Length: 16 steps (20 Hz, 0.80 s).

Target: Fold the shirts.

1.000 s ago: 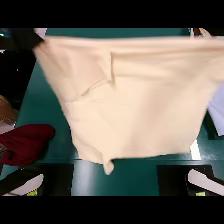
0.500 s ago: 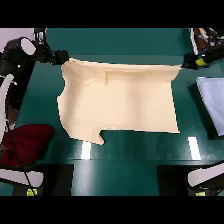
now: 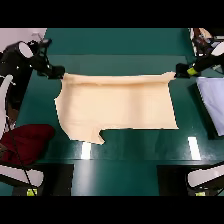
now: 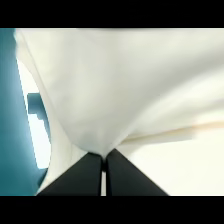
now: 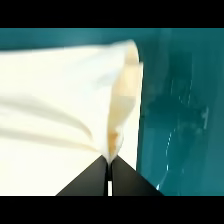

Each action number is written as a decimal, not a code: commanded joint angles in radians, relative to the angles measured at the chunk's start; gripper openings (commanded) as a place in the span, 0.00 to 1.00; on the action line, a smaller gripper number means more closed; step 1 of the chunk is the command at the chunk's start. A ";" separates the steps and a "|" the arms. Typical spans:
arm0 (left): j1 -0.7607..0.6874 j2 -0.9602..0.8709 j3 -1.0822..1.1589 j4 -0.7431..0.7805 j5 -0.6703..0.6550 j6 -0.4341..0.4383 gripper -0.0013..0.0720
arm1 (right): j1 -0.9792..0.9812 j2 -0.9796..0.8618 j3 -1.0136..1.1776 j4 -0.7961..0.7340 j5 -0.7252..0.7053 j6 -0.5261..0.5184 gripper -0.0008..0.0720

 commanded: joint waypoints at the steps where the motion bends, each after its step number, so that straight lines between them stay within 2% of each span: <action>1: 0.004 -0.002 -0.123 -0.006 0.001 0.010 0.05 | 0.015 0.034 -0.154 0.023 -0.042 0.000 0.03; 2: 0.005 -0.002 -0.152 -0.003 0.015 -0.021 0.05 | 0.018 0.034 -0.172 0.042 -0.045 0.000 0.03; 3: 0.004 -0.002 -0.164 -0.002 0.021 -0.041 0.22 | 0.018 0.034 -0.186 0.061 -0.048 0.001 0.04; 4: 0.005 -0.001 -0.165 -0.002 0.016 -0.060 0.70 | 0.018 0.034 -0.191 0.098 -0.049 0.001 0.19; 5: 0.005 0.006 -0.164 0.000 -0.006 -0.059 0.85 | 0.016 0.035 -0.189 0.131 -0.050 0.001 0.44; 6: 0.005 0.020 -0.165 0.008 -0.037 -0.056 0.84 | 0.005 0.048 -0.190 0.165 -0.047 0.000 0.47; 10: 0.004 0.161 -0.229 0.028 -0.137 -0.048 0.84 | -0.034 0.172 -0.215 0.170 0.010 -0.035 0.47; 16: 0.004 0.529 -0.710 -0.015 -0.127 -0.087 0.84 | -0.065 0.412 -0.444 0.169 -0.012 -0.064 0.47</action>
